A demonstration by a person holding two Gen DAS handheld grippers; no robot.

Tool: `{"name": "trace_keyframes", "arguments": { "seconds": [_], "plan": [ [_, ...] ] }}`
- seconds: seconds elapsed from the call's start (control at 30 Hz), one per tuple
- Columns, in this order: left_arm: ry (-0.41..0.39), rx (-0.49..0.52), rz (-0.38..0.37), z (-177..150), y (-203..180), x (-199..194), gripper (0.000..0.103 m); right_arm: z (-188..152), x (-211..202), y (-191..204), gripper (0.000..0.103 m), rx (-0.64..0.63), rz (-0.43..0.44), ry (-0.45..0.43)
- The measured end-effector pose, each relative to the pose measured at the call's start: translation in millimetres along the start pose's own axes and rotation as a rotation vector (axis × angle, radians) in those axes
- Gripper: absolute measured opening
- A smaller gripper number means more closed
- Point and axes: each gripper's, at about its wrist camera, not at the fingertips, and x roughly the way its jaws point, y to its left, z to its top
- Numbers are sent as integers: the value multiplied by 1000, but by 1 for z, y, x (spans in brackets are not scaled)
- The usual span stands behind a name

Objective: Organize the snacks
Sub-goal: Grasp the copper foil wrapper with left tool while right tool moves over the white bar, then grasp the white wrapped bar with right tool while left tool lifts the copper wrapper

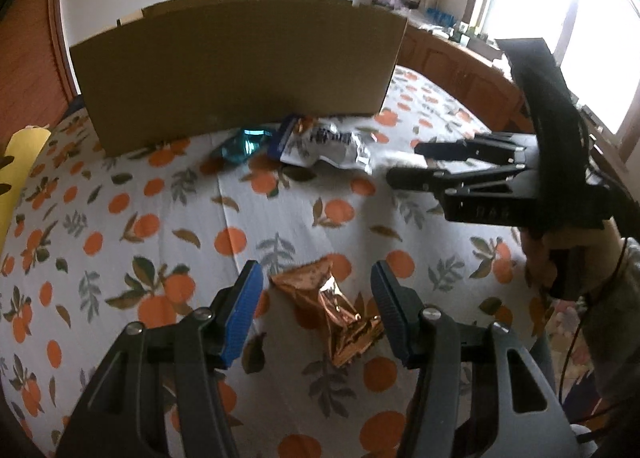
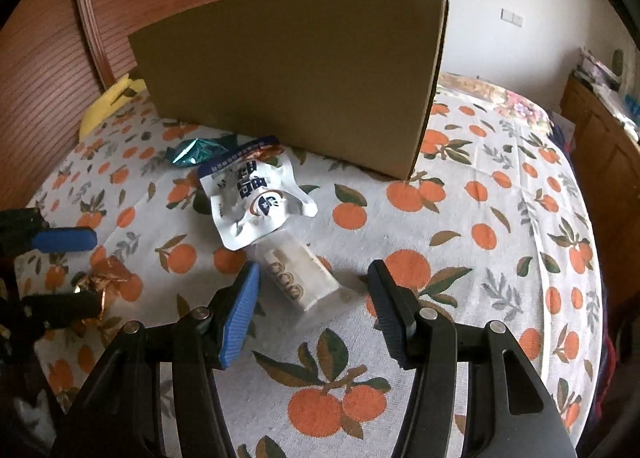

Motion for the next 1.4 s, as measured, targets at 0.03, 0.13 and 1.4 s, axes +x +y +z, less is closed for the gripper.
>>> {"name": "trace_keyframes", "arguments": {
  "seconds": [0.03,0.13,1.4],
  "plan": [
    [3,-4,5,-1,0,1,56,1,1,2,58,-8,-10,2],
    [9,1,49,-3,-3,4,56,1,2,7,58,-29,-26,4],
    [5,68,94,-13,-14,-1,19,1,1,2,40,-2,-8,-3]
  ]
}}
